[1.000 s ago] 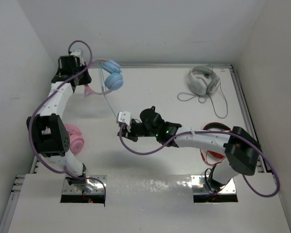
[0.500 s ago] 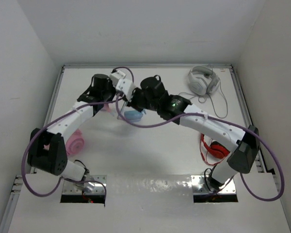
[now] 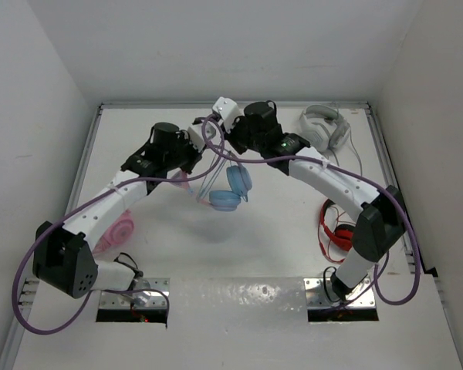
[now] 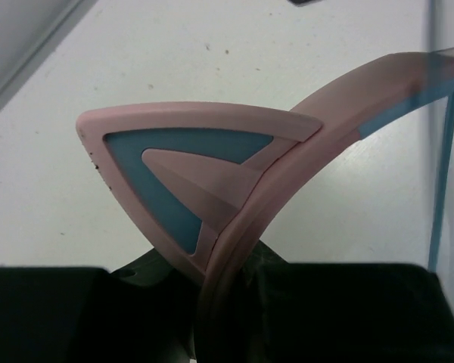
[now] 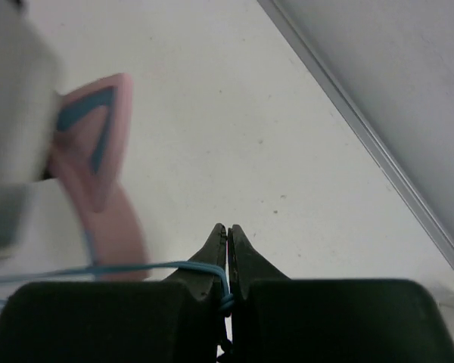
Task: Wrap the headphones
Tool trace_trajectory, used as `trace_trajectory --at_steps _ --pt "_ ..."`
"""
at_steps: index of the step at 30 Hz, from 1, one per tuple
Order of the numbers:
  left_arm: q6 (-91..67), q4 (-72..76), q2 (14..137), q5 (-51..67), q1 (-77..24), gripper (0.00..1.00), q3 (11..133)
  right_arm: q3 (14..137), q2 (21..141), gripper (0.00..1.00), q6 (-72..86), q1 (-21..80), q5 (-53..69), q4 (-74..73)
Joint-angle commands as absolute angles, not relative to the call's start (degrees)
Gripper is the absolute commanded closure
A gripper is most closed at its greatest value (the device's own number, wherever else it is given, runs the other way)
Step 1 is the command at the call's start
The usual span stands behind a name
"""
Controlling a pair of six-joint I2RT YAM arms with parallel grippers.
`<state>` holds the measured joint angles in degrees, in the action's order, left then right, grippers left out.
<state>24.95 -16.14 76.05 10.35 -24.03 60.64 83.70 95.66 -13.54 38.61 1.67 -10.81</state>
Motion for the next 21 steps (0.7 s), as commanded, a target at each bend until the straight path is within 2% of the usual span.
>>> trace_trajectory --at_steps 1,5,12,17,21 --pt "24.2 -25.3 74.4 17.2 -24.2 1.00 62.4 84.0 94.5 1.00 -10.8 33.2 -1.1 -0.4" --pt "20.9 -27.5 74.3 19.2 -24.0 1.00 64.7 77.5 92.4 1.00 -8.0 30.8 5.7 3.9" --pt "17.7 -28.4 74.5 19.9 -24.0 1.00 66.4 74.2 92.5 1.00 -8.3 30.2 11.7 4.8" --pt "16.2 -28.0 75.5 13.3 -24.0 1.00 66.8 66.3 89.3 1.00 -5.5 29.3 12.4 13.1" --pt "16.3 -27.9 75.8 13.5 -23.8 1.00 66.8 64.7 88.5 1.00 -4.3 28.7 13.4 15.1"
